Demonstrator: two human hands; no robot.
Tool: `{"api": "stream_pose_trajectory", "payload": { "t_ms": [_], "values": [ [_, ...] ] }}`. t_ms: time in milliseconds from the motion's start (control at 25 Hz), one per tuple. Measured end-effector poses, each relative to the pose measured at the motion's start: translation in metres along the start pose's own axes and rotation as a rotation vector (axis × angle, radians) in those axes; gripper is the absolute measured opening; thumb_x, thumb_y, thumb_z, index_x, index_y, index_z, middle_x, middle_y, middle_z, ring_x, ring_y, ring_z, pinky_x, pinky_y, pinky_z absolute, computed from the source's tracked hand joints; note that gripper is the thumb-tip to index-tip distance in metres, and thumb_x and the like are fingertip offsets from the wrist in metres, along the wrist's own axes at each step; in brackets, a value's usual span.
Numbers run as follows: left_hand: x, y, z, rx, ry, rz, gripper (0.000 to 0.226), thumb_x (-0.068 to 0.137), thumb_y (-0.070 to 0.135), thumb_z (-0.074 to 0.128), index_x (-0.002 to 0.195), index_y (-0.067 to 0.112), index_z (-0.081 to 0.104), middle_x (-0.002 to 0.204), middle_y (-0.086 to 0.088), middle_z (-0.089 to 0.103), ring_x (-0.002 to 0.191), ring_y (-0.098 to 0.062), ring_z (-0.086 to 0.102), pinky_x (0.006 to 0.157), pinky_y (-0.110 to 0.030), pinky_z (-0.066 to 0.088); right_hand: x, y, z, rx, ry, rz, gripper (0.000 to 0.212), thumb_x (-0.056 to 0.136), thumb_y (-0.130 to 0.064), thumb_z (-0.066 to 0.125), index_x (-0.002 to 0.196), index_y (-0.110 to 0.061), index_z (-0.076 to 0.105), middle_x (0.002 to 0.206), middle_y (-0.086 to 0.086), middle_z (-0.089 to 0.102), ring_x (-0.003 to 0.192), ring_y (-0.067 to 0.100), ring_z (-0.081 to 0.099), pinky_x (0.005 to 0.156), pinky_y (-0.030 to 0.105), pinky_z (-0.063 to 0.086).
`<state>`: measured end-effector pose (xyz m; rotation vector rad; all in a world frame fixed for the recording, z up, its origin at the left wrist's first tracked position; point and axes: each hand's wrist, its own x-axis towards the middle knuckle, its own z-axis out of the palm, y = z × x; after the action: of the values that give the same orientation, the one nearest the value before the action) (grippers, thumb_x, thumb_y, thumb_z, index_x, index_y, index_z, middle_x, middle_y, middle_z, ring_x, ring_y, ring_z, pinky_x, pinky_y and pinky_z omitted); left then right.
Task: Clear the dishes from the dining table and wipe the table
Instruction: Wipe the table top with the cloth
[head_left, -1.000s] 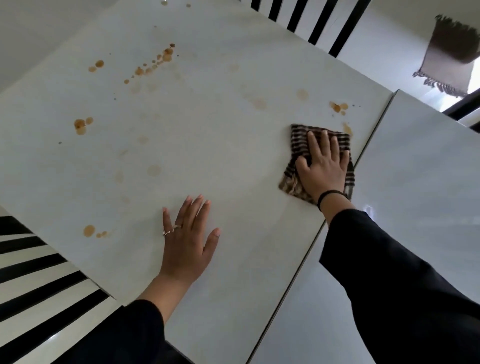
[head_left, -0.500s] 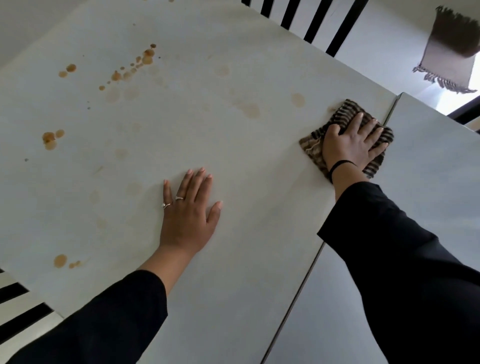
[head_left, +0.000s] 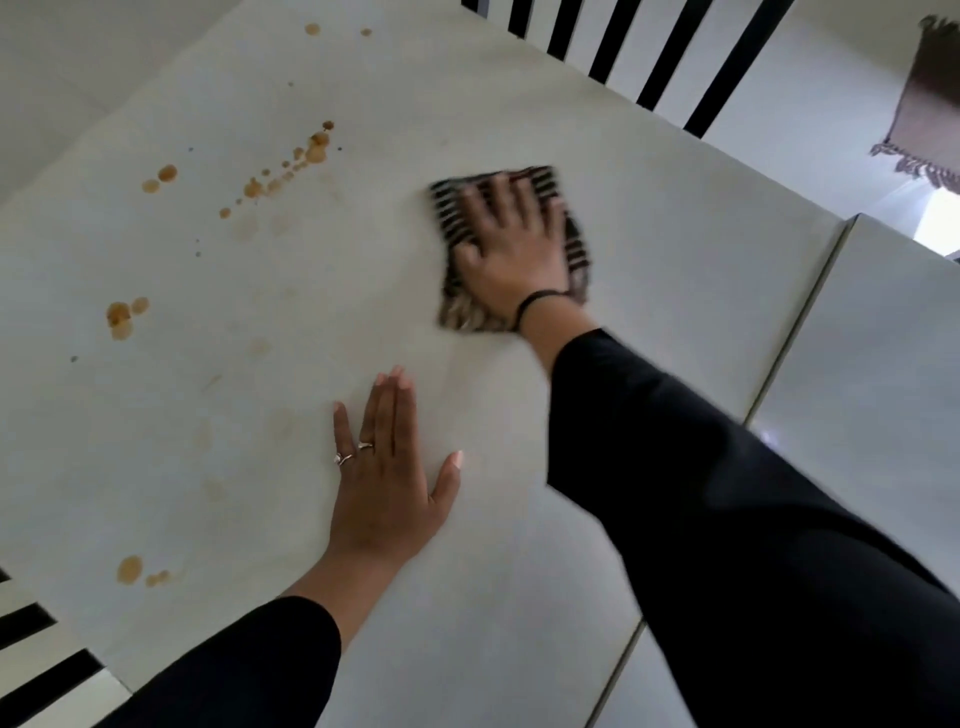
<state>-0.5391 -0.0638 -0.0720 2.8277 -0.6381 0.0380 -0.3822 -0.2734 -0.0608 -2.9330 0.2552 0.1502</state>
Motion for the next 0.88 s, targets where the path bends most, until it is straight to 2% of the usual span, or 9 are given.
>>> {"api": "stream_pose_trajectory", "payload": {
  "t_ms": [80,160,280,400,560,720,880],
  "values": [
    [0.0,0.0,-0.001,-0.016,0.017,-0.021,0.088,0.086,0.046,0.045,0.148,-0.004,0.007,0.156,-0.02,0.016,0.145,-0.029,0.014,0.114,-0.06,0.005,-0.037,-0.045,0.014,-0.023,-0.052,-0.207,0.066,0.088,-0.051,0.032,0.151,-0.035,0.018,0.161,0.002,0.013,0.147,0.025,0.007,0.116,0.053,-0.002],
    [0.0,-0.001,-0.002,-0.026,0.009,-0.026,0.094,0.084,0.05,0.046,0.148,-0.003,0.002,0.157,-0.019,0.011,0.146,-0.028,0.01,0.115,-0.059,0.002,-0.083,-0.052,0.02,-0.02,-0.065,-0.347,0.062,0.09,-0.054,0.034,0.149,-0.036,0.026,0.159,0.0,0.019,0.147,0.022,0.011,0.117,0.051,0.001],
    [-0.001,-0.002,-0.003,0.015,-0.063,0.017,0.103,0.079,0.062,0.046,0.149,-0.001,0.004,0.157,-0.017,0.014,0.146,-0.027,0.013,0.115,-0.057,-0.001,-0.142,-0.009,0.02,0.035,-0.036,-0.324,0.055,0.09,-0.055,0.041,0.143,-0.037,0.04,0.155,-0.003,0.03,0.145,0.019,0.02,0.118,0.046,0.008],
    [0.0,-0.002,-0.001,0.036,-0.098,0.031,0.096,0.081,0.063,0.042,0.149,0.001,0.015,0.156,-0.014,0.021,0.144,-0.028,0.02,0.115,-0.059,0.002,-0.163,0.058,0.006,0.05,0.011,-0.08,0.058,0.09,-0.058,0.04,0.145,-0.038,0.037,0.155,-0.004,0.03,0.145,0.018,0.021,0.118,0.044,0.01],
    [0.002,-0.003,0.001,0.042,-0.11,0.006,0.089,0.082,0.061,0.041,0.146,0.0,0.026,0.154,-0.017,0.026,0.143,-0.029,0.021,0.113,-0.061,0.007,-0.123,0.134,-0.01,0.039,0.053,0.313,0.062,0.092,-0.055,0.038,0.15,-0.036,0.025,0.16,-0.002,0.017,0.147,0.02,0.011,0.119,0.044,0.004],
    [0.003,-0.003,0.001,0.037,-0.107,-0.033,0.092,0.082,0.061,0.041,0.146,-0.002,0.025,0.155,-0.019,0.021,0.145,-0.032,0.016,0.113,-0.062,0.009,-0.058,0.195,-0.027,0.079,0.075,0.718,0.071,0.088,-0.059,0.03,0.152,-0.031,0.014,0.162,0.001,0.005,0.148,0.022,0.0,0.118,0.048,-0.003],
    [0.002,-0.004,0.003,0.041,-0.101,-0.009,0.09,0.085,0.062,0.038,0.146,-0.002,0.024,0.156,-0.019,0.019,0.145,-0.033,0.014,0.111,-0.064,0.012,-0.001,0.218,-0.04,0.139,0.101,0.981,0.075,0.085,-0.057,0.023,0.153,-0.026,0.011,0.161,0.007,0.003,0.147,0.028,-0.004,0.115,0.054,-0.008]
  ]
}}
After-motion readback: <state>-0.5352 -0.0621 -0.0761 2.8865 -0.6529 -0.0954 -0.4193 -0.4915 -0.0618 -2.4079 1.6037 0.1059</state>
